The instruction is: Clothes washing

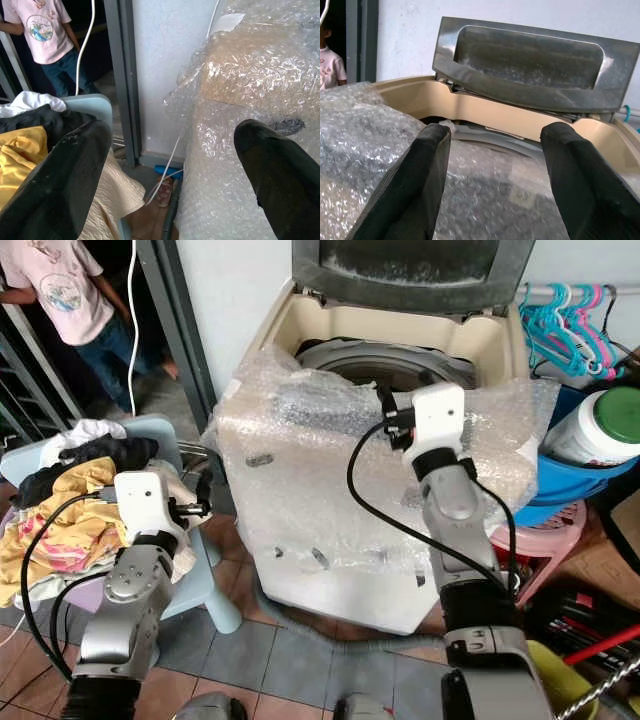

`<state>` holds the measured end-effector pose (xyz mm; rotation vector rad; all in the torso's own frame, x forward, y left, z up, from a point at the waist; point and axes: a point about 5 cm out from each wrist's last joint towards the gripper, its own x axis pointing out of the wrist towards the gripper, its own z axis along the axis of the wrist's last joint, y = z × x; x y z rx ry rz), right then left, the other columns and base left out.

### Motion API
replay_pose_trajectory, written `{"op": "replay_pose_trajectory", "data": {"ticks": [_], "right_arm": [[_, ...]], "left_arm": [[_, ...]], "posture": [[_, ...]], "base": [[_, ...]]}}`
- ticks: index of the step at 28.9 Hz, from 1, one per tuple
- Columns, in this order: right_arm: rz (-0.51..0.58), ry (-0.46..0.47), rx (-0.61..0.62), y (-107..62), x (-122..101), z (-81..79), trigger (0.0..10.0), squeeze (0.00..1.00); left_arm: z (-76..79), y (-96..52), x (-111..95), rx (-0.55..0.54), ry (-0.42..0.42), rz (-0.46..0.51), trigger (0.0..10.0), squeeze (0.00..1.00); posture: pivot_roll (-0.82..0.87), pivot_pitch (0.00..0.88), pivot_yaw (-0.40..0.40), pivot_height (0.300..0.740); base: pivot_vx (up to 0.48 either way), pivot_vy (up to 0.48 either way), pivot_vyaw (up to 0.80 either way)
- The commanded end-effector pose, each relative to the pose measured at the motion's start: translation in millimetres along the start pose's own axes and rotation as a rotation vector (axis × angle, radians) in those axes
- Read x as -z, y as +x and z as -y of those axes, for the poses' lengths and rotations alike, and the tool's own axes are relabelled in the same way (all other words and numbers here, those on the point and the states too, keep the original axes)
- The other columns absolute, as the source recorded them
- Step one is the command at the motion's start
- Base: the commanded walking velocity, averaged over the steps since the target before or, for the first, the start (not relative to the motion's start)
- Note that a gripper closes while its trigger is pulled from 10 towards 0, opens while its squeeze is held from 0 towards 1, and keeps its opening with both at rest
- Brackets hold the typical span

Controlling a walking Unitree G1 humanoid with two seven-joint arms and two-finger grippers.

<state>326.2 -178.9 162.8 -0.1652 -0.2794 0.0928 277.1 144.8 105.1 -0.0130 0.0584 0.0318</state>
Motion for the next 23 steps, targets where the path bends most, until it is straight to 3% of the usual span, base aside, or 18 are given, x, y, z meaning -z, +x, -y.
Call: {"op": "replay_pose_trajectory", "data": {"ticks": [1,5,6,7,8,12,15,23], "right_arm": [[0.014,-0.006,0.044,-6.5,-8,4.9,10.0,1.0],[-0.092,0.008,0.07,-40.6,5,2.0,10.0,1.0],[-0.129,0.018,0.08,-52.0,10,-0.8,10.0,0.56],[-0.155,0.028,0.091,-59.9,12,-2.7,10.0,0.56],[-0.184,0.03,0.087,-69.5,16,-6.9,10.0,0.0],[-0.283,0.07,0.099,-92.0,27,-18.7,10.0,0.0],[-0.341,0.11,0.106,-96.4,33,-24.0,10.0,0.0],[-0.362,0.099,0.098,-98.5,34,-25.1,10.0,0.0]], "left_arm": [[-0.1,-3.3,0,0.013,0.015,0.007,10.0,0.0],[-2.9,-10.5,3,0.017,0.011,0.005,10.0,0.0],[-3.2,-12.8,6,0.02,0.011,-0.003,10.0,0.0],[-3.4,-14.5,8,0.023,0.01,-0.009,10.0,0.0],[-3.0,-16.3,11,0.026,0.003,-0.022,10.0,0.0],[0.1,-18.7,16,0.049,0.002,-0.04,10.0,0.0],[1.1,-17.4,15,0.053,0.008,-0.038,10.0,0.0],[0.4,-17.7,14,0.053,0.009,-0.036,10.0,0.0]], "posture": [[-0.04,0.0,0.047,0.74],[-0.06,0.0,0.05,0.74],[-0.06,0.0,0.052,0.74],[-0.07,0.0,0.053,0.74],[-0.07,0.0,0.054,0.74],[-0.08,0.0,0.055,0.74],[-0.08,0.0,0.056,0.74],[-0.07,0.0,0.055,0.74]], "base": [[0.0,0.0,0.0],[0.0,0.0,0.0],[0.0,0.0,0.0],[0.0,0.0,0.0],[0.0,0.0,0.0],[0.0,0.0,0.0],[0.0,0.0,0.0],[0.0,0.0,0.0]]}}
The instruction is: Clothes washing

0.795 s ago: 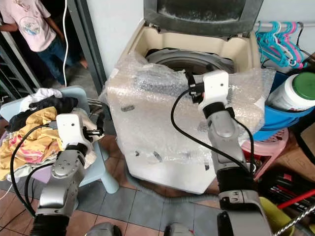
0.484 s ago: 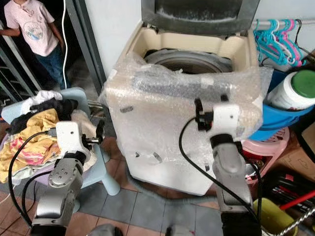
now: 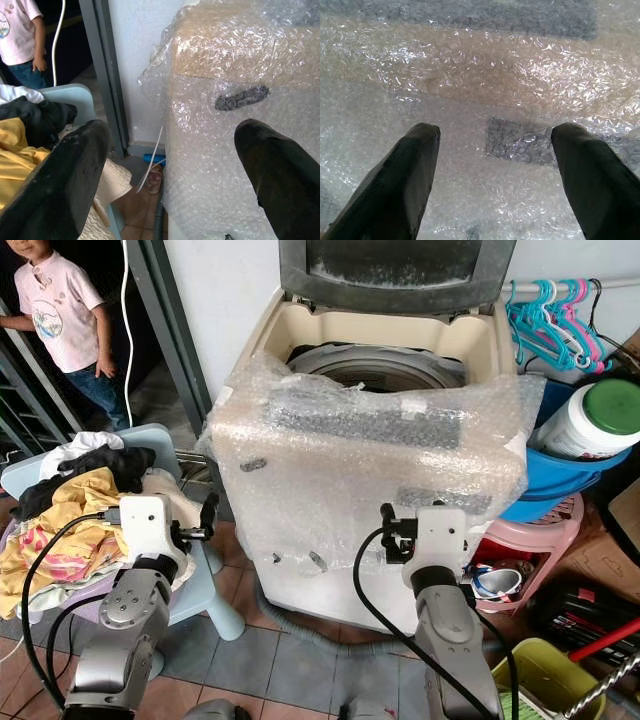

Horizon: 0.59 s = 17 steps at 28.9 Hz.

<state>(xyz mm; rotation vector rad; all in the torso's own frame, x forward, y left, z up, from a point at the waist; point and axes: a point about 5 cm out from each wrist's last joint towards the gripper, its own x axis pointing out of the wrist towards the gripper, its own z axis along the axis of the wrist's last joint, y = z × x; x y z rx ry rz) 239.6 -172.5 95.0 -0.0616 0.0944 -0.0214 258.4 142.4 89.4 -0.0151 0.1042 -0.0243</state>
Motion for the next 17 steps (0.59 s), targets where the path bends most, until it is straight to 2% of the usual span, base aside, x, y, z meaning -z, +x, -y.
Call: {"op": "replay_pose_trajectory", "data": {"ticks": [1,17], "right_arm": [[0.016,-0.006,0.0,-0.3,-5.0,-1.6,10.0,0.0],[0.016,-0.006,0.0,-0.3,-5.0,-1.6,10.0,0.0]], "left_arm": [[-1.2,-0.1,-2.7,-0.003,0.009,0.01,10.0,0.0],[-1.2,-0.1,-2.7,-0.003,0.009,0.01,10.0,0.0]], "posture": [[-0.07,0.0,0.055,0.74],[-0.07,0.0,0.055,0.74]], "base": [[0.0,0.0,0.0],[0.0,0.0,0.0]]}}
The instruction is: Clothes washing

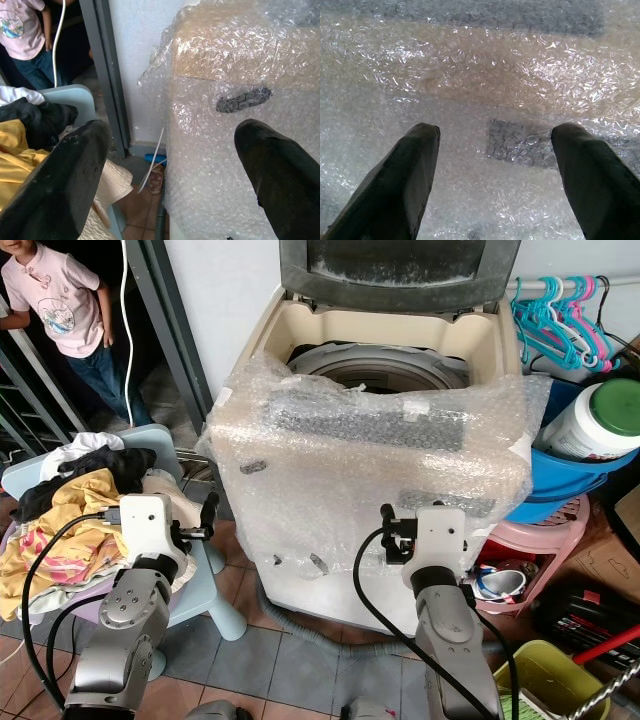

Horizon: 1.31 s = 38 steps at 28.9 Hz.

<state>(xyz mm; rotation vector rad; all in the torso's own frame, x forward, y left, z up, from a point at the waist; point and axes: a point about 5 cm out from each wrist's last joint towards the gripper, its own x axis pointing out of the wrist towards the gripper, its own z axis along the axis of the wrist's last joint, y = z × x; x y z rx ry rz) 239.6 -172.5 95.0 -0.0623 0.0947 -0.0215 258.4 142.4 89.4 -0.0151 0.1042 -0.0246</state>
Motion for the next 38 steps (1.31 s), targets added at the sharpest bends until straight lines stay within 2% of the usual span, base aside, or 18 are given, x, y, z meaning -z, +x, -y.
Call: {"op": "replay_pose_trajectory", "data": {"ticks": [1,6,7,8,9,18,20,23,26,29,33,38], "right_arm": [[0.016,-0.005,0.0,-0.3,-5,-1.6,10.0,0.0],[0.016,-0.005,0.0,-0.3,-5,-1.6,10.0,0.0],[0.002,-0.01,0.003,-1.4,-5,-2.1,10.0,0.0],[-0.045,0.013,0.056,7.4,6,6.7,10.0,0.0],[-0.056,0.034,0.07,11.1,9,10.0,10.0,0.0],[-0.058,0.008,0.037,18.8,8,13.7,10.0,0.0],[-0.065,-0.001,0.03,20.8,9,12.7,10.0,0.0],[-0.063,-0.111,0.041,19.4,12,6.5,10.0,0.0],[-0.047,-0.088,0.033,14.3,12,5.0,10.0,0.0],[-0.041,-0.114,0.063,9.3,14,10.4,10.0,0.0],[-0.079,-0.111,0.012,7.7,16,11.6,10.0,0.0],[-0.048,-0.089,-0.019,12.0,12,6.4,10.0,0.0]], "left_arm": [[-1.3,-0.2,-3,-0.003,0.009,0.01,10.0,0.0],[-1.3,-0.2,-3,-0.003,0.009,0.01,10.0,0.0],[-1.7,-0.6,-3,-0.002,0.009,0.01,10.0,0.0],[-2.2,-5.3,10,0.037,0.021,-0.042,10.0,0.0],[-2.7,-6.9,16,0.051,0.025,-0.064,10.0,0.0],[-0.8,6.6,11,0.011,0.041,-0.012,10.0,0.0],[0.4,5.3,9,0.011,0.029,-0.006,10.0,0.0],[-2.8,-9.8,20,0.026,0.049,-0.044,10.0,0.0],[-3.2,-15.5,27,0.045,0.053,-0.066,10.0,0.0],[-6.5,-17.2,29,0.027,0.053,-0.061,10.0,0.0],[-7.1,-19.8,30,0.012,0.042,-0.066,10.0,0.0],[-3.6,-18.4,29,0.016,0.032,-0.083,10.0,0.0]], "posture": [[-0.07,0.0,0.055,0.74],[-0.07,0.0,0.055,0.74],[0.0,0.0,0.0,0.74],[-0.06,0.0,0.049,0.74],[-0.06,0.0,0.043,0.74],[-0.04,0.0,-0.014,0.74],[-0.03,0.0,-0.014,0.74],[-0.04,0.0,0.0,0.74],[-0.04,0.0,0.002,0.74],[-0.03,0.0,-0.013,0.74],[-0.03,0.0,-0.021,0.74],[-0.02,0.0,-0.018,0.74]], "base": [[0.0,0.0,0.0],[0.0,0.0,0.0],[0.0,0.0,0.0],[0.0,0.0,0.0],[0.0,0.0,0.0],[0.0,0.0,0.0],[0.0,0.0,0.0],[0.0,0.0,0.0],[0.0,0.0,0.0],[0.0,0.0,0.0],[0.0,0.0,0.0],[0.0,0.352,0.0]]}}
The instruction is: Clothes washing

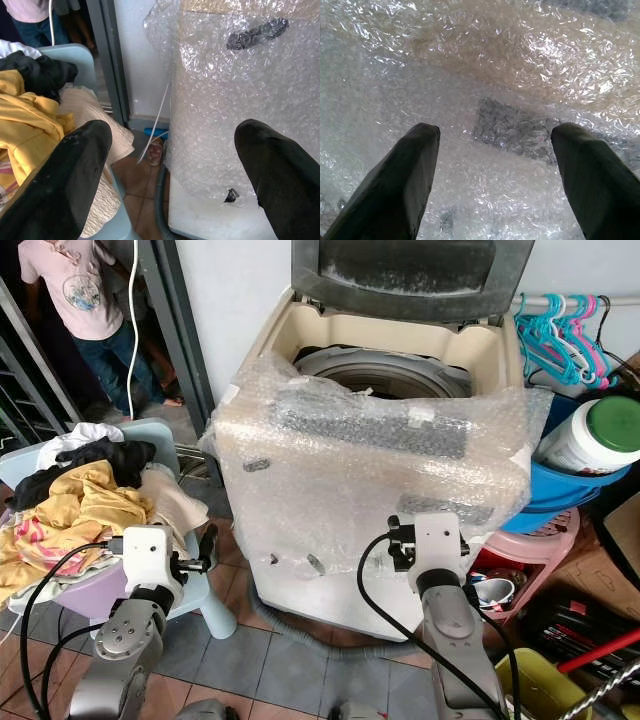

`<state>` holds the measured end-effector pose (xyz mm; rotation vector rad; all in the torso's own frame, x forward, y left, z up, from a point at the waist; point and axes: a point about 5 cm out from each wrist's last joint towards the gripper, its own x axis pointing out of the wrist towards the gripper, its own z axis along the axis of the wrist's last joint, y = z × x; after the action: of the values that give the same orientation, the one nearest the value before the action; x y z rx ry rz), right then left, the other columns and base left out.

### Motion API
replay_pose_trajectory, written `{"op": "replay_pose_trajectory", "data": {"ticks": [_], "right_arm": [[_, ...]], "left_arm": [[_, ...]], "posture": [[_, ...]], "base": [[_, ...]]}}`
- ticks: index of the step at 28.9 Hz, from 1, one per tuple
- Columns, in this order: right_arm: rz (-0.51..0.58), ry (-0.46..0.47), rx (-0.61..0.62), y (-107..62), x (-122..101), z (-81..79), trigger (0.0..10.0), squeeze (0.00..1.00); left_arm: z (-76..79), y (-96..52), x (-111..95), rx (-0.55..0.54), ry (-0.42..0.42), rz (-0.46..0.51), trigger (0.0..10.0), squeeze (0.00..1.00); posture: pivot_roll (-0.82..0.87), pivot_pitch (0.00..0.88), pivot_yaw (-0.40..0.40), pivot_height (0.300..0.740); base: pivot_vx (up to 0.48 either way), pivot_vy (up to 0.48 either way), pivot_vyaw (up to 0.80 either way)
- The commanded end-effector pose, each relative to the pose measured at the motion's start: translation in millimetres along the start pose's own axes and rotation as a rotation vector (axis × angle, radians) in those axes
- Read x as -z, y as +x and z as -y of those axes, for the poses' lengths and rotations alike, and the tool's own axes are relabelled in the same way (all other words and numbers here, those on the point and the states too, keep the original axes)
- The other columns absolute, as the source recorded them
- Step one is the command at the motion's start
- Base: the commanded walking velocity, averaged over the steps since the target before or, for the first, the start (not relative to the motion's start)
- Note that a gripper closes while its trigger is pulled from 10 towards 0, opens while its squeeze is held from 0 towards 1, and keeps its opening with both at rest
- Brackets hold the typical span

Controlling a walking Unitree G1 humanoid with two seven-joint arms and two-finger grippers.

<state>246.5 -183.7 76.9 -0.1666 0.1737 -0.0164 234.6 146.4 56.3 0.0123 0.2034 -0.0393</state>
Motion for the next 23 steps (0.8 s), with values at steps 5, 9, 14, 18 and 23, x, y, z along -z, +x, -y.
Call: {"op": "replay_pose_trajectory", "data": {"ticks": [5,9,14,18,23], "right_arm": [[0.055,0.023,-0.045,7.2,-13,-7.3,10.0,0.0],[0.061,0.035,-0.036,10.9,-16,-6.6,10.0,0.0],[0.065,0.067,-0.052,11.7,-18,-7.2,10.0,0.0],[0.073,0.079,-0.053,12.8,-19,-8.1,10.0,0.0],[0.09,0.094,-0.062,16.7,-24,-10.6,10.0,0.0]], "left_arm": [[4.3,8.7,-18,0.04,0.017,0.058,10.0,0.0],[-0.3,8.6,-21,0.02,0.026,0.064,10.0,0.0],[-2.4,6.9,-23,0.008,0.008,0.063,10.0,0.0],[-1.6,6.9,-26,0.002,0.007,0.075,10.0,0.0],[-2.4,8.3,-31,-0.021,0.017,0.09,10.0,0.0]], "posture": [[-0.02,0.0,-0.013,0.74],[-0.02,0.0,-0.008,0.74],[-0.02,0.0,-0.007,0.74],[-0.01,0.0,-0.007,0.74],[-0.01,0.0,0.007,0.74]], "base": [[0.0,0.48,0.0],[0.0,0.48,0.0],[0.0,0.48,0.0],[0.0,0.48,0.0],[0.0,0.307,0.0]]}}
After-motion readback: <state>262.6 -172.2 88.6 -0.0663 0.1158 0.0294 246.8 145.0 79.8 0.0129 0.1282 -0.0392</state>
